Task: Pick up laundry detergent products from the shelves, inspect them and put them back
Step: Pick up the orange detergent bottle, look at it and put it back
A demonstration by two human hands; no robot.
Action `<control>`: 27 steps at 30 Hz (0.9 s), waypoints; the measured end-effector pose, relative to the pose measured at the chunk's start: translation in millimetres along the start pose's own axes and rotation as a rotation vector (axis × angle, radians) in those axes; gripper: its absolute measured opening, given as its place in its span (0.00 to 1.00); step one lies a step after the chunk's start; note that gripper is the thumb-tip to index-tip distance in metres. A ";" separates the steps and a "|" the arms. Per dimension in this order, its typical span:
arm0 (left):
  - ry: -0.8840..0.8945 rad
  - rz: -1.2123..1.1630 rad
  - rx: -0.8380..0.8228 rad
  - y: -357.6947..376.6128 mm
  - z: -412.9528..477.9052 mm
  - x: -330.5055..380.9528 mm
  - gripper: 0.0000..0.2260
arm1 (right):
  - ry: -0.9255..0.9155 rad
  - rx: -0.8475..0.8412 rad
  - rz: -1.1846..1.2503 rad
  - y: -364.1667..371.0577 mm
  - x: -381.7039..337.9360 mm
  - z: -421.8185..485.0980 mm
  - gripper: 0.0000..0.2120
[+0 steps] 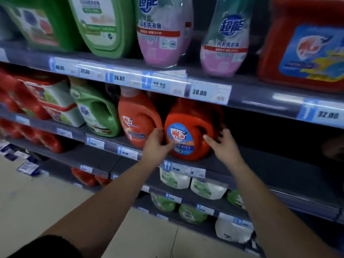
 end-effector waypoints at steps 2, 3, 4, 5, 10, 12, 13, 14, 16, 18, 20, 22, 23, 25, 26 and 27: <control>-0.007 -0.034 -0.006 2.2 5.4 -3.5 0.21 | -0.015 -0.024 -0.066 7.9 -1.6 6.4 0.17; -0.017 -0.057 -0.009 2.4 7.2 -7.2 0.24 | -0.011 -0.035 -0.058 10.7 -1.8 6.7 0.14; -0.021 -0.071 -0.017 1.6 8.4 -10.9 0.26 | -0.004 -0.038 -0.034 12.7 -1.5 5.7 0.12; -0.018 -0.077 -0.025 0.7 9.9 -14.4 0.27 | -0.005 -0.030 -0.019 13.2 -1.8 4.1 0.10; 0.052 -0.075 -0.161 7.0 16.9 -23.8 0.27 | -0.054 -0.091 0.028 2.0 -5.3 -13.6 0.09; 0.041 -0.100 -0.223 11.7 23.6 -23.7 0.33 | -0.045 -0.117 0.052 -5.2 -1.7 -19.3 0.11; 0.032 -0.113 -0.256 13.0 28.6 -22.5 0.36 | -0.043 -0.123 0.056 -9.7 0.8 -21.1 0.12; 0.024 -0.122 -0.301 13.4 34.2 -20.4 0.40 | -0.038 -0.130 0.065 -14.8 3.4 -22.7 0.13; 0.013 -0.127 -0.415 14.1 44.8 -15.0 0.47 | -0.021 -0.145 0.092 -24.2 6.7 -27.3 0.12; 0.029 -0.117 -0.532 15.3 50.2 -10.4 0.49 | -0.005 -0.164 0.109 -29.9 7.8 -32.6 0.11; 0.056 -0.126 -0.596 15.4 48.2 -5.7 0.46 | -0.007 -0.183 0.110 -31.6 6.7 -37.9 0.11; 0.091 -0.130 -0.587 13.4 38.2 -2.6 0.42 | -0.027 -0.201 0.103 -31.9 2.9 -44.0 0.11; 0.117 -0.127 -0.561 11.5 30.9 -1.6 0.41 | -0.040 -0.210 0.101 -32.3 -0.4 -47.3 0.12; 0.166 -0.117 -0.493 5.1 13.9 2.6 0.40 | -0.074 -0.225 0.090 -35.5 -7.6 -54.9 0.14; 0.186 -0.116 -0.465 1.5 5.1 6.3 0.40 | -0.093 -0.228 0.090 -38.9 -11.9 -59.3 0.15; 0.203 -0.115 -0.446 -2.1 -3.4 10.5 0.40 | -0.109 -0.227 0.103 -42.9 -17.3 -64.2 0.15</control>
Point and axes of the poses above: each hand's wrist, its own z-axis towards the middle knuckle, its own y-axis out of the palm, x = y × z, the point moved 2 cm from there along z, towards the middle knuckle, and after that the axes turned 8 degrees about -z, right-handed, at the moved point
